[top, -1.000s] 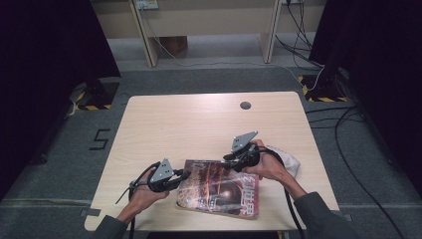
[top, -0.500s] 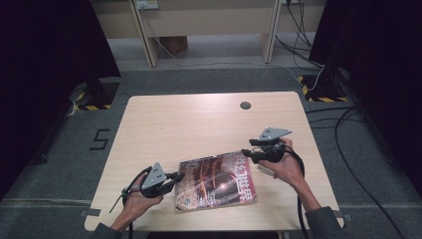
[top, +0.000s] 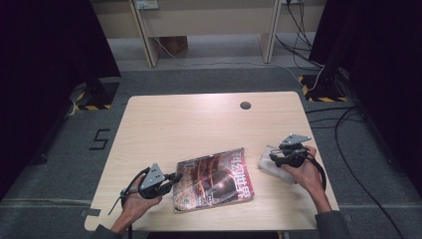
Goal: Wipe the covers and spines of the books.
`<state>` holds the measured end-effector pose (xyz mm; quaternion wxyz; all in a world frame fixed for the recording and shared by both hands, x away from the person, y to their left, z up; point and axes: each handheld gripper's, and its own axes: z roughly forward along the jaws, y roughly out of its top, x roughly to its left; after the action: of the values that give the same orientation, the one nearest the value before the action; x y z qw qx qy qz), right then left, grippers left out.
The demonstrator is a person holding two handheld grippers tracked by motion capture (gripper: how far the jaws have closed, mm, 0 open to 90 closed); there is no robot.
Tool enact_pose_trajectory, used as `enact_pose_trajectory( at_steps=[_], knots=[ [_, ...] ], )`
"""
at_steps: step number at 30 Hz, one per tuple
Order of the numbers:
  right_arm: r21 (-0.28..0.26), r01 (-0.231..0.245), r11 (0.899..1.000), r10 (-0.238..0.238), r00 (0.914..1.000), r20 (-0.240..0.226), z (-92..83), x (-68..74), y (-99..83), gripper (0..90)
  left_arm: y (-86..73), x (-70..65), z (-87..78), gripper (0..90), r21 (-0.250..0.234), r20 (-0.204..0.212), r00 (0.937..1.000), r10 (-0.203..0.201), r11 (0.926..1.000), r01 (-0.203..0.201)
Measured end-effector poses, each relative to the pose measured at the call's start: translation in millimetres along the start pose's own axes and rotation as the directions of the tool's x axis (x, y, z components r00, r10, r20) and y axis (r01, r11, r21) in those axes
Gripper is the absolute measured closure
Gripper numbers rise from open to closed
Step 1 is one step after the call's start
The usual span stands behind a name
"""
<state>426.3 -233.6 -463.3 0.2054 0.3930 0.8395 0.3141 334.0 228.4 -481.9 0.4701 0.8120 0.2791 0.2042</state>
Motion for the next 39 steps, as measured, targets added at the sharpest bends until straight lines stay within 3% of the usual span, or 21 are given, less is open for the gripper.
enact_pose_trajectory(
  at_steps=[6, 8, 11, 14, 15, 21, 23, 26, 32, 36, 39],
  knots=[
    [0.057, -0.035, 0.998, 0.035, 0.9994, 0.004, 6.4, -8.7, -12.7, 38.6, -0.4, 0.8, -0.2, 83.2, 0.002, 0.005, 1.0000, -0.001, 1.0000, 0.001],
    [0.063, -0.062, 0.996, 0.065, 0.9969, -0.045, 5.9, -8.7, -16.9, 36.6, -0.4, 0.8, -0.3, 83.1, 0.003, 0.006, 1.0000, -0.001, 1.0000, 0.001],
    [0.081, -0.051, 0.995, 0.057, 0.9957, -0.073, 6.1, -7.5, -20.9, 32.3, -0.5, 0.8, -0.2, 83.0, 0.003, 0.007, 1.0000, -0.001, 1.0000, 0.001],
    [0.118, -0.020, 0.993, 0.026, 0.9985, -0.047, 12.0, -8.1, -26.1, 33.7, -0.2, 0.6, -0.4, 82.8, 0.004, 0.006, 1.0000, 0.003, 1.0000, -0.003],
    [0.124, -0.035, 0.992, 0.042, 0.9978, -0.051, 13.8, -8.3, -27.5, 34.0, -0.2, 0.6, -0.4, 82.7, 0.004, 0.007, 1.0000, 0.003, 1.0000, -0.003],
    [0.104, -0.065, 0.992, 0.073, 0.9946, -0.074, 16.7, -11.1, -32.0, 41.0, -0.3, 0.6, -0.3, 82.6, 0.005, 0.008, 0.9999, 0.006, 1.0000, -0.006],
    [0.091, -0.071, 0.993, 0.078, 0.9936, -0.082, 16.1, -11.2, -33.3, 48.9, 0.0, 0.1, -0.5, 82.6, 0.002, 0.008, 0.9999, 0.007, 1.0000, -0.007],
    [0.081, -0.071, 0.994, 0.079, 0.9912, -0.106, 14.6, -10.6, -33.5, 67.8, 0.0, -0.3, -0.2, 82.5, 0.001, 0.004, 1.0000, 0.009, 1.0000, -0.009],
    [0.083, -0.046, 0.995, 0.054, 0.9936, -0.099, 12.9, -4.8, -27.3, 75.4, 0.2, -1.3, 2.3, 82.6, 0.002, -0.001, 1.0000, 0.008, 1.0000, -0.008],
    [0.000, -0.025, 1.000, 0.025, 0.9932, -0.114, 4.6, 5.4, -8.3, 75.6, 1.6, -2.9, 4.6, 82.7, 0.006, 0.002, 0.9999, 0.015, 0.9999, -0.015],
    [-0.079, -0.008, 0.997, -0.003, 0.9902, -0.139, -1.0, 18.6, 13.4, 75.5, 2.0, -3.8, 6.0, 82.7, 0.009, 0.000, 0.9999, 0.017, 0.9998, -0.017]
  ],
)
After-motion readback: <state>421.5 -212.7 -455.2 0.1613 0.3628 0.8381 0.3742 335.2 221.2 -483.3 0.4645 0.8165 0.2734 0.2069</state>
